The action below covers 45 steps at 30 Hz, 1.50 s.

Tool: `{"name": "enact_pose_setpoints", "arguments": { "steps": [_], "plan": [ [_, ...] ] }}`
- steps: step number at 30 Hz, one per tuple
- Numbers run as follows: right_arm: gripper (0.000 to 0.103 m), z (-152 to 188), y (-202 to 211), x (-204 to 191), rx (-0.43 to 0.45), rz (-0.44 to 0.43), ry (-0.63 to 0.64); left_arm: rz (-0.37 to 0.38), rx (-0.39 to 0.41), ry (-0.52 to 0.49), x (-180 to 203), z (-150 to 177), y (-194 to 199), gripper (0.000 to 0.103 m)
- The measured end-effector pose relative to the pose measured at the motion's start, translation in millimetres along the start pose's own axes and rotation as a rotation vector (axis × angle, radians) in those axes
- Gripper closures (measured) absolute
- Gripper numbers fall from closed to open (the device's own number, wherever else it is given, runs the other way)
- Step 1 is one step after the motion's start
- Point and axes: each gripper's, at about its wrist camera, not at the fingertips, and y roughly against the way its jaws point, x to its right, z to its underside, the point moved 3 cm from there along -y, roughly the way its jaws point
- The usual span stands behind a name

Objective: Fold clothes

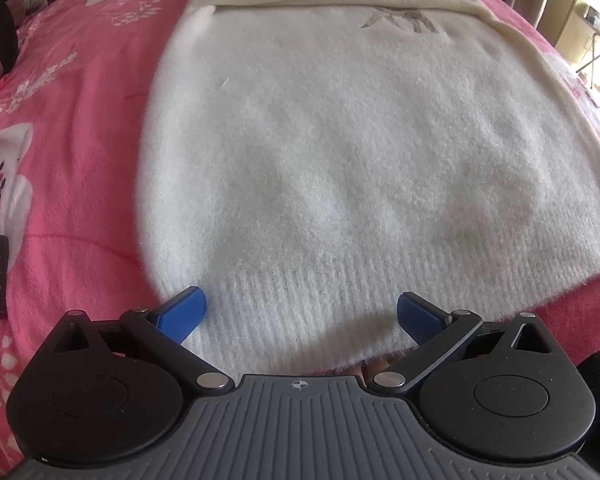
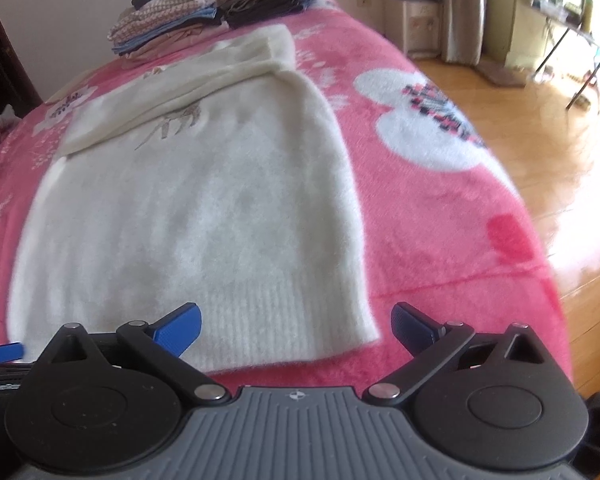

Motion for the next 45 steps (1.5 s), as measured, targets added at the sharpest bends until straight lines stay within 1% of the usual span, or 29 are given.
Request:
{"name": "enact_pose_setpoints", "arguments": {
  "steps": [5, 8, 15, 17, 23, 29, 32, 37, 45],
  "plan": [
    [0.0, -0.9, 2.0, -0.3, 0.062, 0.062, 0.03, 0.004, 0.002, 0.004, -1.3, 1.2, 0.0, 0.0],
    [0.0, -1.4, 2.2, 1.0, 0.081, 0.091, 0.06, 0.005, 0.003, 0.004, -2.3, 2.2, 0.0, 0.0],
    [0.0, -2.3, -2.2, 8.4, 0.054, 0.078, 0.053, -0.004, -0.004, -0.011, -0.9, 4.8, -1.0, 0.0],
    [0.0, -2.9, -1.0, 9.2, 0.061, 0.057, 0.058, -0.007, -0.006, -0.017, 0.6, 5.8, -0.7, 0.0],
    [0.0, -5.0, 6.0, 6.6, 0.104, 0.036, 0.075, -0.007, -0.007, -0.013, 1.5, 7.3, 0.0, 0.0],
    [0.0, -7.4, 5.1, 8.8, 0.068, -0.005, 0.041, -0.012, -0.011, -0.016, 4.3, 6.5, -0.9, 0.0],
    [0.0, -6.3, 5.1, 8.2, 0.061, -0.015, 0.039, -0.014, -0.012, -0.019, 5.6, 5.6, -2.1, 0.0],
    [0.0, -3.0, 5.3, 4.2, 0.061, -0.024, 0.082, -0.01, -0.009, -0.013, 5.8, 6.1, -2.7, 0.0],
    [0.0, -1.0, 2.6, 5.3, 0.04, -0.041, 0.054, -0.02, -0.005, -0.025, 6.7, 6.9, -2.0, 0.0]
  ]
}}
